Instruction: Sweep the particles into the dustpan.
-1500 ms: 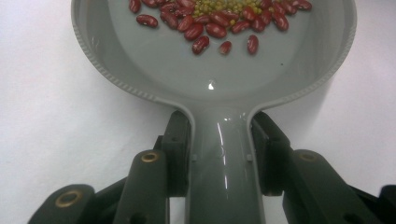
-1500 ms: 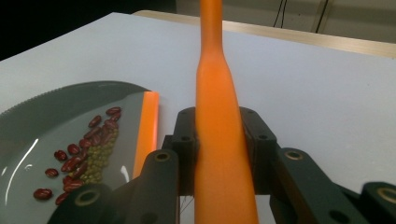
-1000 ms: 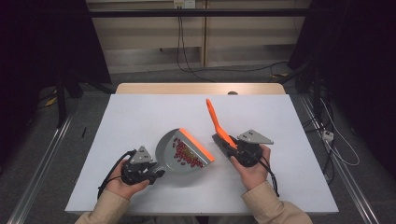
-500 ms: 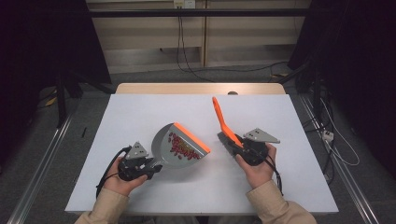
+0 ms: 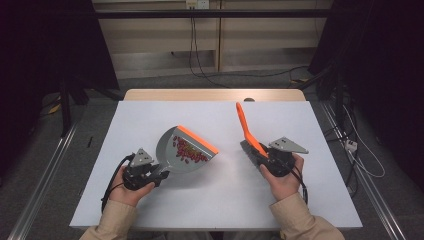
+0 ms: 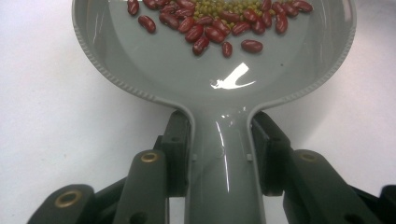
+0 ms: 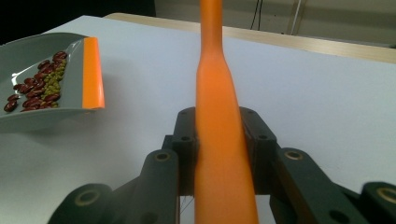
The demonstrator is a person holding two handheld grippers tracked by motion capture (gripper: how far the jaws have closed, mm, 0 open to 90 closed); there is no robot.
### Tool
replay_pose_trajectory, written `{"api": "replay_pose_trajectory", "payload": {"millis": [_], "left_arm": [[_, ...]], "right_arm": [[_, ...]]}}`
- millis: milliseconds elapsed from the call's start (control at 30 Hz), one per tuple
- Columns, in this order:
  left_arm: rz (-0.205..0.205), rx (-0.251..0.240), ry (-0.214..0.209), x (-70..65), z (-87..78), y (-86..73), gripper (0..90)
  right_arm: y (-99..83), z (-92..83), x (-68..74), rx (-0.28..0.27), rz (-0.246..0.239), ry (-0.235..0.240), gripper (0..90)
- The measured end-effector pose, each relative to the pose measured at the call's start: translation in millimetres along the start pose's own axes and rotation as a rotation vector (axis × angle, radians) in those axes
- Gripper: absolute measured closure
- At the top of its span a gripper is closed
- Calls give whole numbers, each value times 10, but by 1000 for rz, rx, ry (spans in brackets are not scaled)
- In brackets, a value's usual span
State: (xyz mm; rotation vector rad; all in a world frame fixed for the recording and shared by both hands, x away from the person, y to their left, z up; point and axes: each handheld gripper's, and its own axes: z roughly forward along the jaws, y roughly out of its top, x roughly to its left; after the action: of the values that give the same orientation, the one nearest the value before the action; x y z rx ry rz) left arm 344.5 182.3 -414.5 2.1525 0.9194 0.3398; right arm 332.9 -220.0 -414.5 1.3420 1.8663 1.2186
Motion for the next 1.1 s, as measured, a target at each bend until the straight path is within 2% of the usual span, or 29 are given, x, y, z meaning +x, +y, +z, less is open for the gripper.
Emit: {"api": "replay_pose_trajectory", "payload": {"millis": [67,100,433,1100], "left_arm": [[-4,-1,21,13,-5,-2,631],[-12,-4,15,28,-6,-6,631],[-66,-9,49,139,-14,-45,630],[-133,8,111,281,5,-109,630]], "right_arm": [[-5,-8,-18,0,1,-7,709],[-7,-10,-27,0,1,-10,709],[-27,-31,-131,2,12,-33,709],[-48,-92,-294,-3,34,-68,709]]}}
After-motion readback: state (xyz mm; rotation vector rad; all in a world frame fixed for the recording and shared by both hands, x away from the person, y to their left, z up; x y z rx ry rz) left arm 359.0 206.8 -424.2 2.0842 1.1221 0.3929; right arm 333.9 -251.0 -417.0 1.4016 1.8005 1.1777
